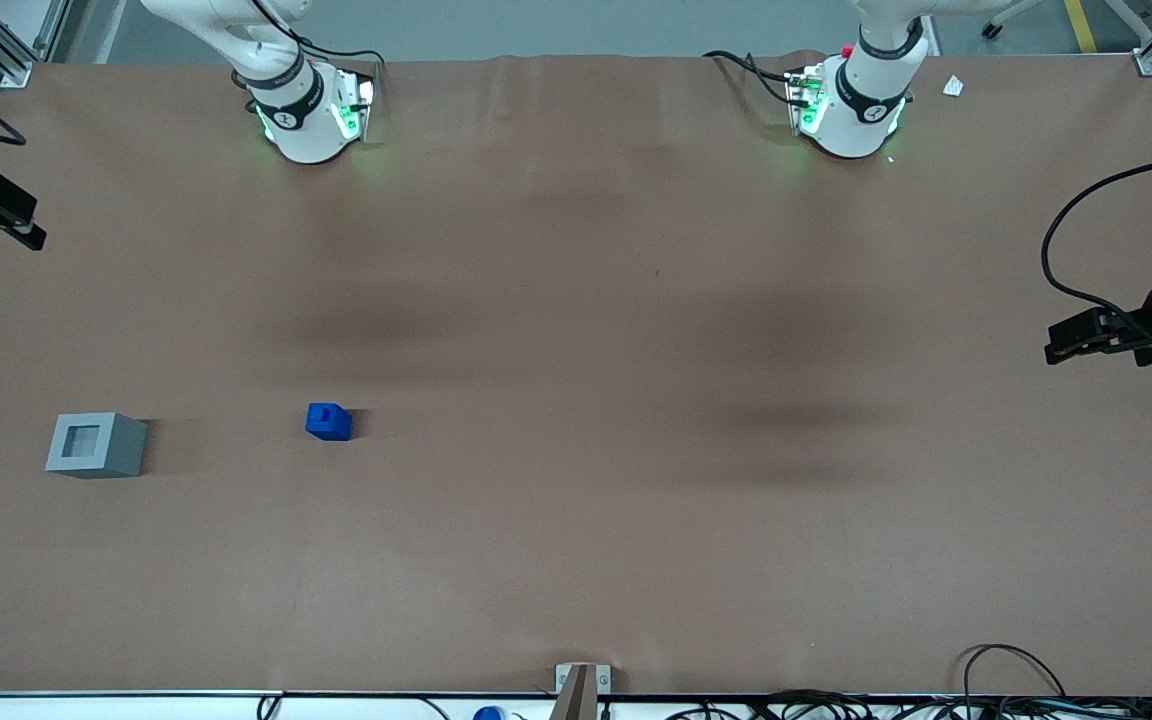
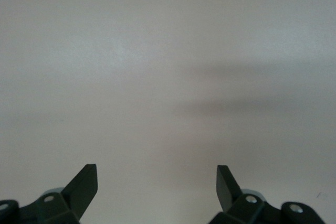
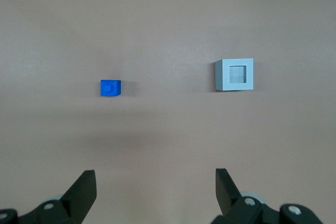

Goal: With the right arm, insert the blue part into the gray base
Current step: 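Move the open right gripper out over the table toward the blue block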

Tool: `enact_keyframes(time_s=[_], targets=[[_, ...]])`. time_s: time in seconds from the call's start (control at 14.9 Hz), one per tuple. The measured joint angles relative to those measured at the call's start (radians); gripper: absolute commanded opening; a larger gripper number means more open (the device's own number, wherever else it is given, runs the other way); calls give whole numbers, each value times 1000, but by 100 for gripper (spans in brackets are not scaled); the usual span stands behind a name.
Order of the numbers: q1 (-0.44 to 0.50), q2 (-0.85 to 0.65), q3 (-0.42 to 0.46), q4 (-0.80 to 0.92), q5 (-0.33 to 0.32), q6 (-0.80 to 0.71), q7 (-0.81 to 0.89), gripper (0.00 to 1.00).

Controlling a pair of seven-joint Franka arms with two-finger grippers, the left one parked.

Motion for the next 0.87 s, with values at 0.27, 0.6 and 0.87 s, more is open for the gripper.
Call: enact_keyframes(time_s=[0.27,0.6,0.87], targets=[[2,0,0,2,0,0,0,100],[0,2,-7,1,1,-23,0,100],[10,37,-5,-37,2,-38,-1,100]])
